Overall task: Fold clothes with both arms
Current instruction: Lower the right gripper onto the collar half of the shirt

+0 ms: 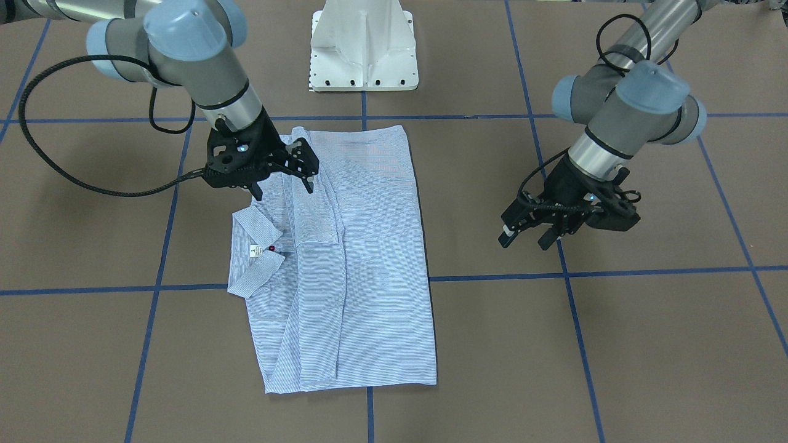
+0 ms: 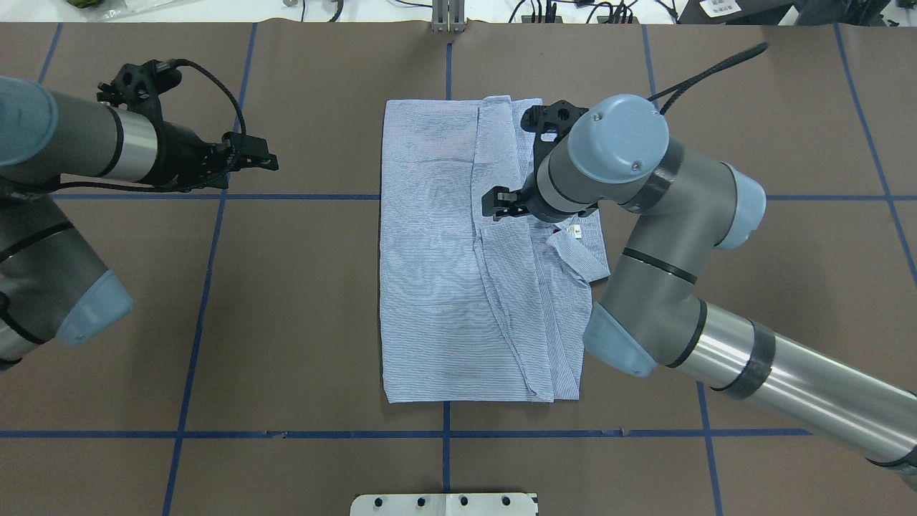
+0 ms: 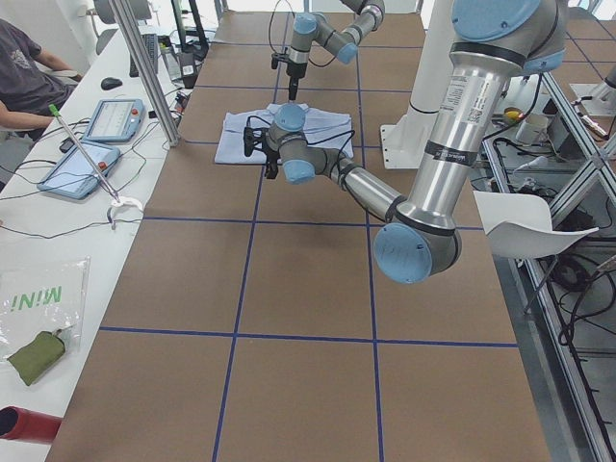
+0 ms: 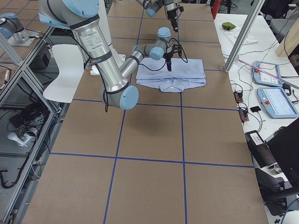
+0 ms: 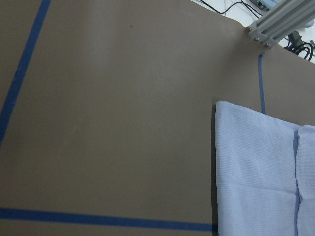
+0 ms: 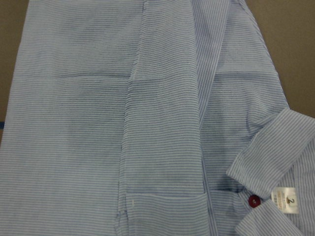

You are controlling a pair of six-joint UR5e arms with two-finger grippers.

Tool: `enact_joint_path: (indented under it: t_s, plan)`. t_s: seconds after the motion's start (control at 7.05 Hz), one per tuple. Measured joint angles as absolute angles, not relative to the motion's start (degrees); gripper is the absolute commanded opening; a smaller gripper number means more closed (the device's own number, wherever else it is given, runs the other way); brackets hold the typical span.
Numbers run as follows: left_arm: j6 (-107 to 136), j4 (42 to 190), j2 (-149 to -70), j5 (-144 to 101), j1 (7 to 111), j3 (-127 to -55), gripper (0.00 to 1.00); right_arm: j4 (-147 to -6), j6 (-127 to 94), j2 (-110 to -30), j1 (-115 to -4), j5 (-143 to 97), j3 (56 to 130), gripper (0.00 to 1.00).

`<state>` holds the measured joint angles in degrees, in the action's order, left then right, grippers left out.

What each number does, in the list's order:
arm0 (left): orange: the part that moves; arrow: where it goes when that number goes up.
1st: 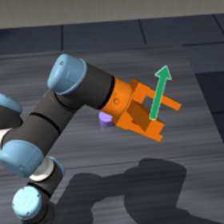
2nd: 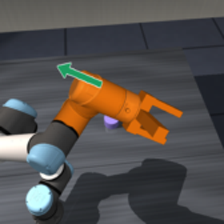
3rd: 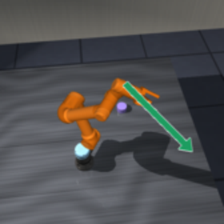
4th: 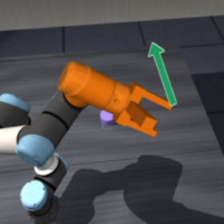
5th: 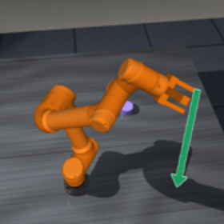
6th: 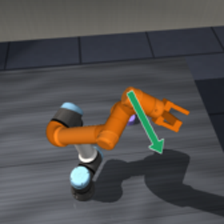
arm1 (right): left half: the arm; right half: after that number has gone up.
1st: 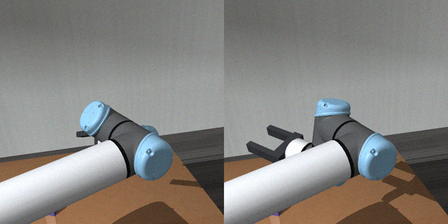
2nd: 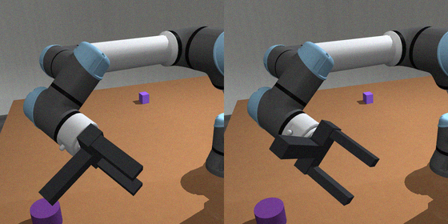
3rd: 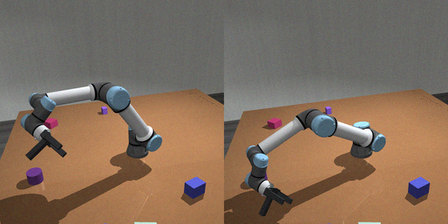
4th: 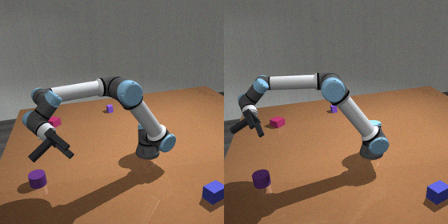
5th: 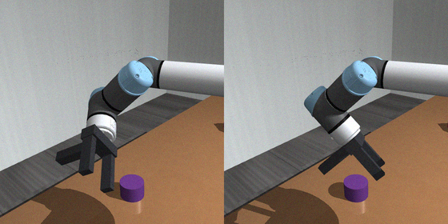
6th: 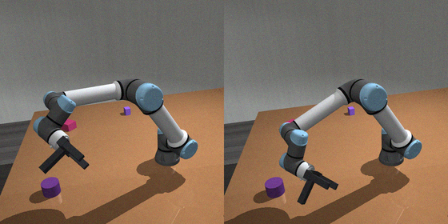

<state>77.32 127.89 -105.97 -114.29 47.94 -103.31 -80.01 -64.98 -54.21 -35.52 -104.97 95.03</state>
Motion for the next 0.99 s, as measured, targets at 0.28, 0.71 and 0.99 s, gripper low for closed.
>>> enact_joint_path:
  t_s: [0.28, 0.71, 0.99]
  plan:
    - [77.4, 125.8, -104.0, -114.5, 47.4, -107.7, 1.0, -80.7, -60.7, -49.5, -34.5, -102.1, 87.1, 1.0]
    - [77.9, 125.6, -104.0, -114.5, 46.1, -108.2, 1.0, -86.7, -57.2, -43.7, -31.9, -99.2, 81.6, 1.0]
    - [78.0, 125.8, -104.1, -114.1, 44.9, -107.7, 1.0, -87.4, -57.0, -42.8, -30.7, -97.7, 80.1, 1.0]
